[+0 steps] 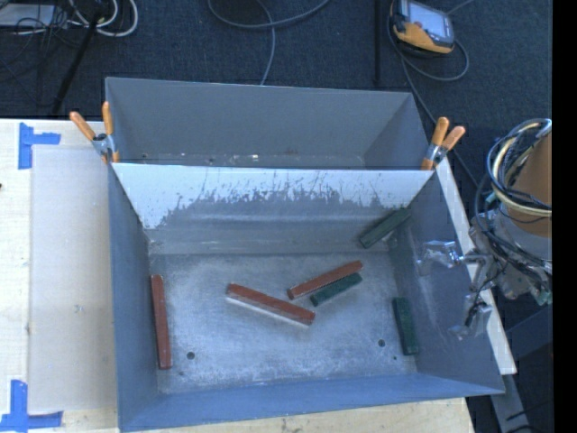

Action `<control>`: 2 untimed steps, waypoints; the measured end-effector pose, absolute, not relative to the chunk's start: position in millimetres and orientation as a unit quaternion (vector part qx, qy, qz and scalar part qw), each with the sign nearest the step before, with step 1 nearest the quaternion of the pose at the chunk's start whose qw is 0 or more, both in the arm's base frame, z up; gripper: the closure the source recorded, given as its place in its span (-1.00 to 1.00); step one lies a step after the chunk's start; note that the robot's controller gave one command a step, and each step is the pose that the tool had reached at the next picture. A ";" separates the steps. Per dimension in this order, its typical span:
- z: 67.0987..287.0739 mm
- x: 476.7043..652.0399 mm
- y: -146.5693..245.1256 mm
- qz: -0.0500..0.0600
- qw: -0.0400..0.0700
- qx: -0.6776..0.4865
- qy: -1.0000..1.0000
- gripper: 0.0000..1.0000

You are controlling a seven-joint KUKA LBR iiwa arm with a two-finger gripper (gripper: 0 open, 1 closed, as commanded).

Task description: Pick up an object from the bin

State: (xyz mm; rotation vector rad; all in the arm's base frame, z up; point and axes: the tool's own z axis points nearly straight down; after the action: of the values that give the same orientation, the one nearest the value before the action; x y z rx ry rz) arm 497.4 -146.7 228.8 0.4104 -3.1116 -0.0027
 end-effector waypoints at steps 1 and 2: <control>96.7 527.8 -63.4 -0.003 0.003 0.110 -0.994 -1.00; 73.7 546.4 6.8 -0.002 -0.001 0.119 -0.993 -1.00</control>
Offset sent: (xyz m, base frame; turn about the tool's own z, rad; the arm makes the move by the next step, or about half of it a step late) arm 0.0313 0.0789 -0.1269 0.0457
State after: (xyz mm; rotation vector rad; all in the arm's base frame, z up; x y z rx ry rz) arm 546.4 6.8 73.7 0.3739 -3.1204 -0.0054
